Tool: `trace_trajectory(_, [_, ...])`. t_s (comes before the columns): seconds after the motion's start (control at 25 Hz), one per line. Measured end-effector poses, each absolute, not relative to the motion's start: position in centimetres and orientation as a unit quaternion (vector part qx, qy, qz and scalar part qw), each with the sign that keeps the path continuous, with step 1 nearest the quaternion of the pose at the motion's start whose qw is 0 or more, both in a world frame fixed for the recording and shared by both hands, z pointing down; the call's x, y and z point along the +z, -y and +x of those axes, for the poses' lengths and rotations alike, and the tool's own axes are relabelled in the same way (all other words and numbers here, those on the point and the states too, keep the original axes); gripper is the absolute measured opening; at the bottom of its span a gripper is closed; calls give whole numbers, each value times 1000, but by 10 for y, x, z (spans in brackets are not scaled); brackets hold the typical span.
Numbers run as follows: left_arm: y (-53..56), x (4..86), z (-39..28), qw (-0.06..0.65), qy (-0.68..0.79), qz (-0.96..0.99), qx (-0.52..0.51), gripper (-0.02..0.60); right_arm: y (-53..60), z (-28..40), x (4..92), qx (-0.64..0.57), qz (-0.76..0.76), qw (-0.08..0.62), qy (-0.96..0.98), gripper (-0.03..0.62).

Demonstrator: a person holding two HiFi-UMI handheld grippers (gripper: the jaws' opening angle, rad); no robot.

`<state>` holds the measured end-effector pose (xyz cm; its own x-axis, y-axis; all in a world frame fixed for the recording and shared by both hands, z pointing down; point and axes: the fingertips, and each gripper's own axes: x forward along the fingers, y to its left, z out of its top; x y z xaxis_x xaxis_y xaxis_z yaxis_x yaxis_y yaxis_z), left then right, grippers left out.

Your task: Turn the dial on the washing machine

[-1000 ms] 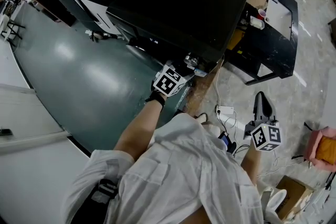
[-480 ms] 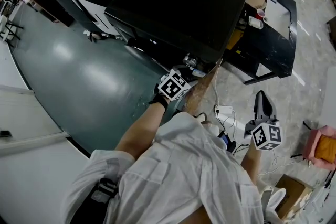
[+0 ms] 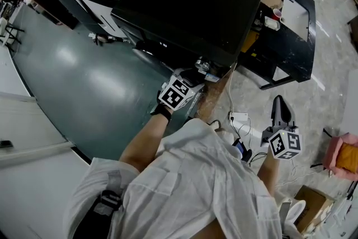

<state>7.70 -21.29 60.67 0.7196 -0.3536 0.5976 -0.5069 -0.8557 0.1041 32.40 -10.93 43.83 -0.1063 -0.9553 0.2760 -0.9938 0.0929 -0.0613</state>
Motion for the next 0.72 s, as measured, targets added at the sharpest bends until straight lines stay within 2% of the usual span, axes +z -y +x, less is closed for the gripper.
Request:
trace_trajectory(0.16, [231,569,80,70,264,925,264,256,113,318,437,114,659,82,739,2])
trace_trajectory(0.32, [234,569,92,42,251,922,293,258,113,312,436,114,655,82,742,2])
trace_trajectory(0.52, [230,593,90,72,252,916,303,298,108,313,437,115,658,81,739,2])
trace_trajectory(0.72, [229,604,87,110,252,917,290,299,106,315,437,115,662,81,736,2])
